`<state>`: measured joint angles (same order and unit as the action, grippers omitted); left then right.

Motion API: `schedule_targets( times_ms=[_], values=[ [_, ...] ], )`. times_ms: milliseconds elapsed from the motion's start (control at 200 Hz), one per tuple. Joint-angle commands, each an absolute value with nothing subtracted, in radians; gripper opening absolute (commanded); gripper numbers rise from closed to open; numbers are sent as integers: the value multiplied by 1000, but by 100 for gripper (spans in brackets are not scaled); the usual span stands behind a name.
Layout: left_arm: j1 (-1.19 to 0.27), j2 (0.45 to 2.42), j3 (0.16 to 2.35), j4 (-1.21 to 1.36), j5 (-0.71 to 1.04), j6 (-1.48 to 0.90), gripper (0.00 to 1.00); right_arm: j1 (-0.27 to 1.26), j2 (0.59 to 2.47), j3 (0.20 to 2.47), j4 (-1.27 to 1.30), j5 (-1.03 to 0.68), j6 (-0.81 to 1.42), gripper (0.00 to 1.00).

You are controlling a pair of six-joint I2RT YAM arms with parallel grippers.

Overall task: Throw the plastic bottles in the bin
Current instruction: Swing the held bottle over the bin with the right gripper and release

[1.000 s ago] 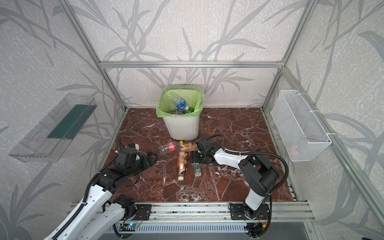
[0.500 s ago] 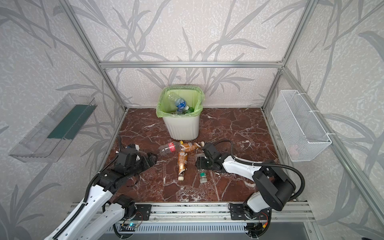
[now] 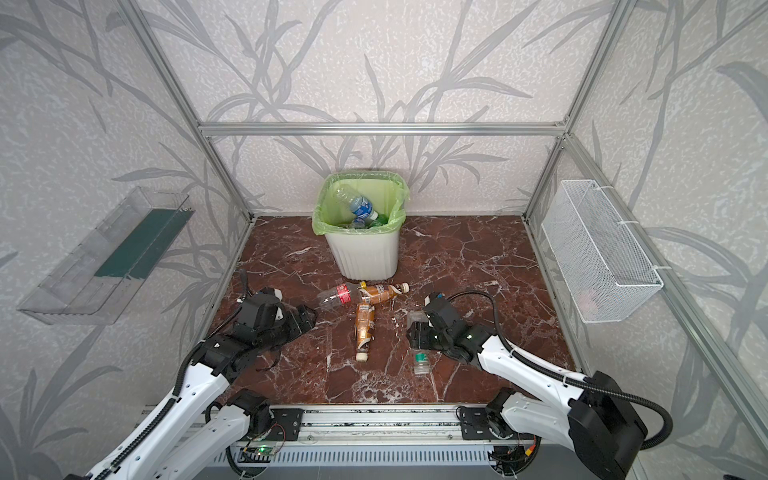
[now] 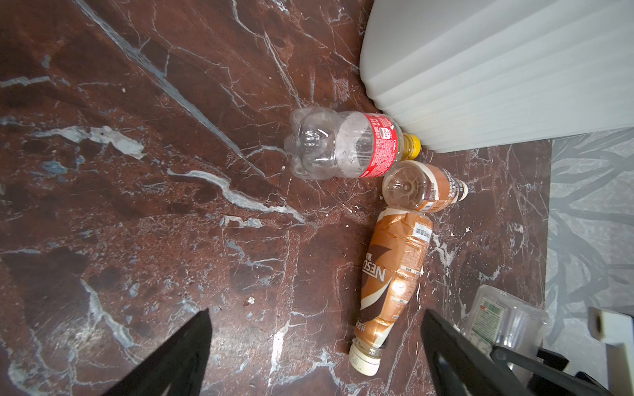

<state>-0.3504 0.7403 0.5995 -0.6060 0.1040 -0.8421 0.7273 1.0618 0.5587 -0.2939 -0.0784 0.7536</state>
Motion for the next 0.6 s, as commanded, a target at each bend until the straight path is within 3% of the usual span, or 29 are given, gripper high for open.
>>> schedule_targets(
  times_ms=[0,220,285,385,500,595],
  values=[
    [-347,750,604,-582,114,-847,95,732,951,562,-348,-8,755,69],
    [-347,756,627,-589,110,-839,95,722,928,857,-429,37,591,69],
    [-347,760,648,-598,108,-835,95,703,1006,1045,-431,25,525,69],
    [-347,771,693,-606,103,-835,95,690,1233,1509,-464,16,425,71],
    [-345,807,775,-633,114,-834,94,670,1579,2096,-771,123,410,89],
    [-344,802,818,-652,115,-818,94,586,1655,2232,-962,68,495,98]
  ],
)
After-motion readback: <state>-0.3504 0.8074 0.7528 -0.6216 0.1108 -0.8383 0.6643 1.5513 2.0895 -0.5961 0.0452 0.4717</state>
